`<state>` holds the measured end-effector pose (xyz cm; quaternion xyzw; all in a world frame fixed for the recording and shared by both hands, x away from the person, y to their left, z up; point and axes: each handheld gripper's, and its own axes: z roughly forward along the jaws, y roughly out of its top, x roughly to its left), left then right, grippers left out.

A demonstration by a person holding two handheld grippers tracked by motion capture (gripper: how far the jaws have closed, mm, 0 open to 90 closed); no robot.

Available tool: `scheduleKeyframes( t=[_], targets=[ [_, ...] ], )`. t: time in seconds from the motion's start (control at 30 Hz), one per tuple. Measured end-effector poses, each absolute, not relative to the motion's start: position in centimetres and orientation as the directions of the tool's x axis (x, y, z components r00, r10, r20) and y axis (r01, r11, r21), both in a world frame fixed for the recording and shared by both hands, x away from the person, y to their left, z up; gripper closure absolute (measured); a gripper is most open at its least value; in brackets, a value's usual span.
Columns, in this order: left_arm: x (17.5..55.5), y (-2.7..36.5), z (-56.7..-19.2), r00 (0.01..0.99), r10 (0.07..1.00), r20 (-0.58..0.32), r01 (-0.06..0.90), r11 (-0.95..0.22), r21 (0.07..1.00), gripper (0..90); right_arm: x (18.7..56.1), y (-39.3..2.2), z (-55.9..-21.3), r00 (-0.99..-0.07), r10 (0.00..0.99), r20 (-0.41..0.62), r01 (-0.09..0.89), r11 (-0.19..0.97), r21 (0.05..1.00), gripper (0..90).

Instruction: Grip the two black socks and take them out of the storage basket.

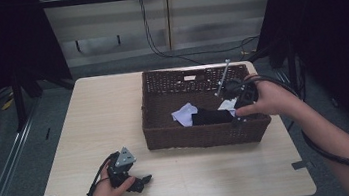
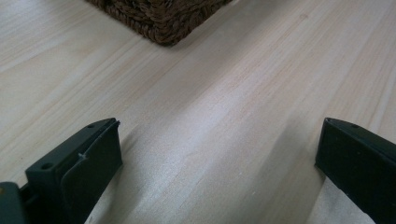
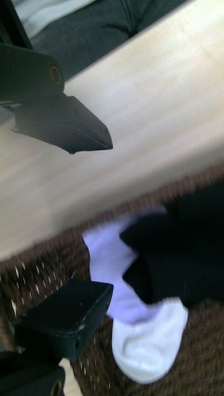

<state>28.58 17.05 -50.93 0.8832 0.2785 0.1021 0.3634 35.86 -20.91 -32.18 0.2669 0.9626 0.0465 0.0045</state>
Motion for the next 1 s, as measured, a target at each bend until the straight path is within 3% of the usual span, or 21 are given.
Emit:
scheduleKeyframes(
  t=[0.27,0.53,0.67,0.77,0.83,0.87,0.9,0.93,1.0],
  targets=[
    [28.6,17.1,-50.9,0.824,0.566,-0.022,0.417,-0.581,0.699,0.0,40.0,-20.6,-34.5,-0.822,0.57,-0.008,0.568,0.82,0.073,23.5],
    [28.6,17.0,-50.9,0.824,0.566,-0.023,0.418,-0.58,0.699,0.0,41.7,-19.9,-38.1,-0.807,0.59,0.028,0.591,0.807,0.025,20.2],
    [28.6,17.1,-50.9,0.825,0.565,-0.024,0.417,-0.58,0.699,0.0,42.3,-19.4,-39.5,-0.798,0.603,-0.008,0.603,0.798,-0.004,20.1],
    [28.6,17.1,-50.9,0.825,0.564,-0.024,0.417,-0.581,0.699,0.0,42.8,-19.1,-40.4,-0.805,0.593,0.007,0.593,0.805,0.008,32.2],
    [28.6,17.1,-50.9,0.824,0.566,-0.022,0.417,-0.581,0.699,0.0,43.0,-18.9,-40.8,-0.792,0.61,0.029,0.61,0.792,0.022,50.4],
    [28.6,17.1,-50.9,0.824,0.566,-0.022,0.417,-0.581,0.699,0.0,43.0,-18.9,-40.8,-0.792,0.61,0.029,0.61,0.792,0.022,50.4],
    [28.6,17.1,-50.9,0.824,0.566,-0.022,0.417,-0.581,0.699,0.0,43.1,-18.8,-41.2,-0.79,0.609,0.079,0.61,0.792,-0.003,69.2],
    [28.6,17.1,-50.9,0.824,0.566,-0.022,0.417,-0.581,0.699,0.0,43.1,-18.8,-41.2,-0.788,0.612,0.073,0.613,0.79,-0.011,77.5],
    [28.6,17.1,-50.9,0.824,0.566,-0.023,0.418,-0.581,0.699,0.0,43.1,-18.8,-41.1,-0.79,0.606,0.093,0.606,0.795,-0.031,82.0]
  ],
)
